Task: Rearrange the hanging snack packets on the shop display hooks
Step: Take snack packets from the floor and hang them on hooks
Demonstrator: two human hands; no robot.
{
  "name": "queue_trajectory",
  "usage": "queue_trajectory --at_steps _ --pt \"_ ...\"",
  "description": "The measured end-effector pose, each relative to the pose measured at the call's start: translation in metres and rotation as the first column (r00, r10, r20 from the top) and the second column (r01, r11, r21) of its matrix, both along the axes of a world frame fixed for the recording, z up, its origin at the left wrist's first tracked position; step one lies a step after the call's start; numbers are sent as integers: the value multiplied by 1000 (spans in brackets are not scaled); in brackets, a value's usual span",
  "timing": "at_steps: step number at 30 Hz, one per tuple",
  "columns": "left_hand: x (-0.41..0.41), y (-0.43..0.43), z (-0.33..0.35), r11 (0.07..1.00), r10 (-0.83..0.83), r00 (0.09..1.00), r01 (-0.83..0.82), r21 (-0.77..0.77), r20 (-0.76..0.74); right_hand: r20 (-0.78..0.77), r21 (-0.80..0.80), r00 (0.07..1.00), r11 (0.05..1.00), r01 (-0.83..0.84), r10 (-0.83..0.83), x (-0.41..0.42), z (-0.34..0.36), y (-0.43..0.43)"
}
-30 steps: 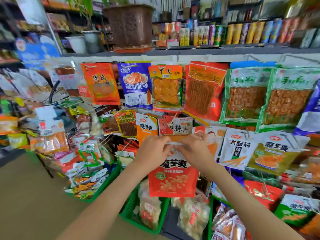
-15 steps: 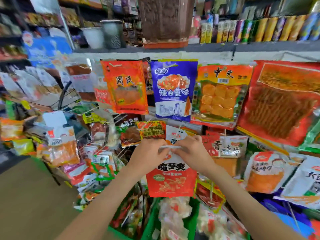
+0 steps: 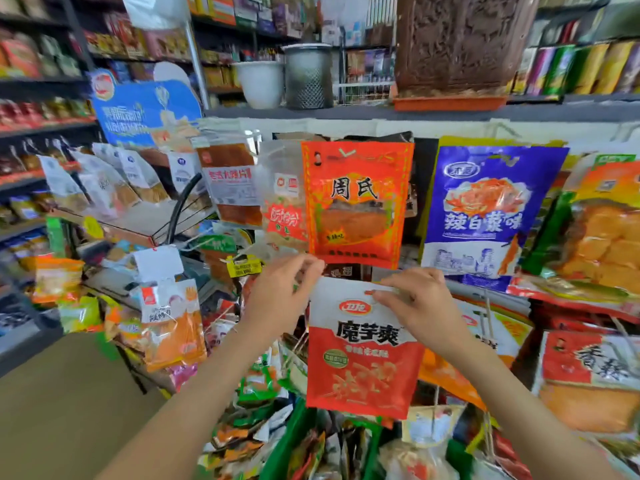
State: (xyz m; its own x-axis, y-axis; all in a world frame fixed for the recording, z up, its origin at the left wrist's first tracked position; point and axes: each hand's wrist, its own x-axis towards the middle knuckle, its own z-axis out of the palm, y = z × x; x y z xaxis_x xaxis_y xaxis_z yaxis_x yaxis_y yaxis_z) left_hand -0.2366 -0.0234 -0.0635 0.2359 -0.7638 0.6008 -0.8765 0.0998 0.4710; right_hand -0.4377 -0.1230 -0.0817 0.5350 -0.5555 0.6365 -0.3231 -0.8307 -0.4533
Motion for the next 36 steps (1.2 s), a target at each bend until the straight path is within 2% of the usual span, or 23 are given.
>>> queue_trajectory --at_steps 3,5,7,10,13,17,19,22,24,26,28,32,34,36 --pt "68 -8 -2 999 10 1000 -11 47 27 -52 12 998 999 34 -33 40 -3 0" --pt "105 -14 -2 994 -44 994 34 103 96 -106 -14 988 994 112 -113 69 -9 -1" --pt "130 -22 -4 980 -116 988 98 173 98 -150 -43 972 983 179 -183 93 -16 -5" --pt "150 -39 -7 956 -179 980 153 249 89 -148 -31 955 967 254 -255 118 -22 -8" --pt "160 -54 -6 942 -254 966 237 239 41 -127 -12 942 951 310 -309 131 -25 -12" --pt "168 -65 -9 896 -348 937 339 286 -20 -202 54 915 929 366 -349 143 -28 -20" --pt "183 -71 -17 934 -258 966 248 256 3 -226 22 916 938 346 -332 149 -33 -20" --pt "218 -78 -36 976 -35 997 19 216 73 -230 -58 933 960 273 -279 163 -43 -12" --pt "239 -79 -48 953 53 995 -76 294 86 -240 -66 939 970 236 -245 176 -51 -8" --pt "253 -79 -59 924 51 993 -88 371 108 -251 -67 946 978 195 -206 189 -62 -6" --pt "261 -80 -65 914 -16 997 -14 404 72 -280 -64 945 985 158 -170 207 -72 -7" --pt "280 -83 -76 903 -133 981 177 392 -138 -332 -36 925 983 181 -182 242 -92 -3" --pt "290 -84 -79 903 -125 969 201 381 -215 -336 -3 918 975 221 -209 256 -95 -3" --pt "303 -84 -84 888 -150 964 229 398 -220 -322 -23 914 967 253 -247 272 -96 -3"
